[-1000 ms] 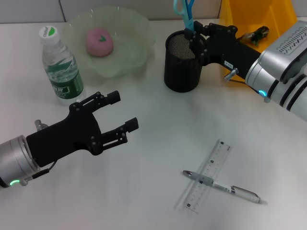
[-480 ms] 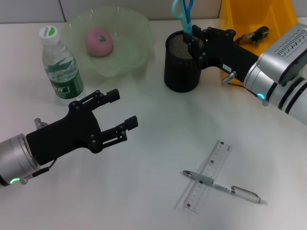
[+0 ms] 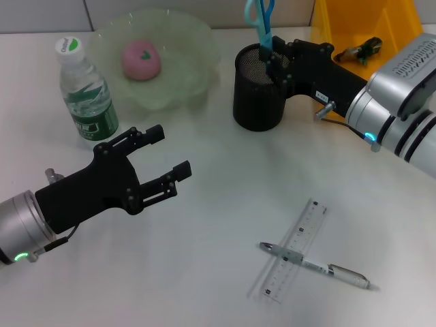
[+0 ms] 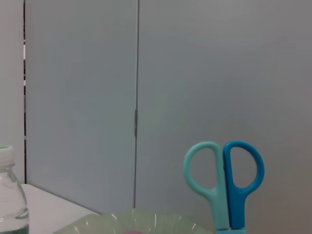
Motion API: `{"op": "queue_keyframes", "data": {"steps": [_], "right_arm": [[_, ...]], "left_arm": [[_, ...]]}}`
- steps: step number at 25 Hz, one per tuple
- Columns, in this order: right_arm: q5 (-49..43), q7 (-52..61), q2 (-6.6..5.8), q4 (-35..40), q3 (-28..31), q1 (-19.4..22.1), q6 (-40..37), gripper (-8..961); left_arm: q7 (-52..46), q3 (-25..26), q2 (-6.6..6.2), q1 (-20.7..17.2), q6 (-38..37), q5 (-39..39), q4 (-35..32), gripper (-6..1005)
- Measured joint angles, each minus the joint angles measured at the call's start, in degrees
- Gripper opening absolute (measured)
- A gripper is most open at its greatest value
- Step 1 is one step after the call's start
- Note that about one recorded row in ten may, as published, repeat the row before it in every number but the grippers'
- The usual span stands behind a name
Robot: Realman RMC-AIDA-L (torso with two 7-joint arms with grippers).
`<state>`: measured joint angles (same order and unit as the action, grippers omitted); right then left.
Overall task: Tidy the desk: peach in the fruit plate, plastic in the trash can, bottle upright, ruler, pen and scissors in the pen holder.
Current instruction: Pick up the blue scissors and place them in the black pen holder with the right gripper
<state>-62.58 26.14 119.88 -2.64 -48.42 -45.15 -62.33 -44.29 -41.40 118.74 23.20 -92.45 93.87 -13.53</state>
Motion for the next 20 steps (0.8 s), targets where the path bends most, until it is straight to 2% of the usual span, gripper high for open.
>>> {"op": "queue_keyframes", "data": {"steps": [14,20], "right_arm": [[-0.04,0.2,0.0,-0.26,0.0,0.08,-0.01,205],[-0.04,0.22,0.0,-0.25,0.0,0.08,0.28,314]], "left_arm": [[0.0,-0.01,-0.06,0.01,-0.44,0.0,-0.04,798],[0.0,0.01,-0.22,0.09,-0.45,0.0,-0.39,798]]}}
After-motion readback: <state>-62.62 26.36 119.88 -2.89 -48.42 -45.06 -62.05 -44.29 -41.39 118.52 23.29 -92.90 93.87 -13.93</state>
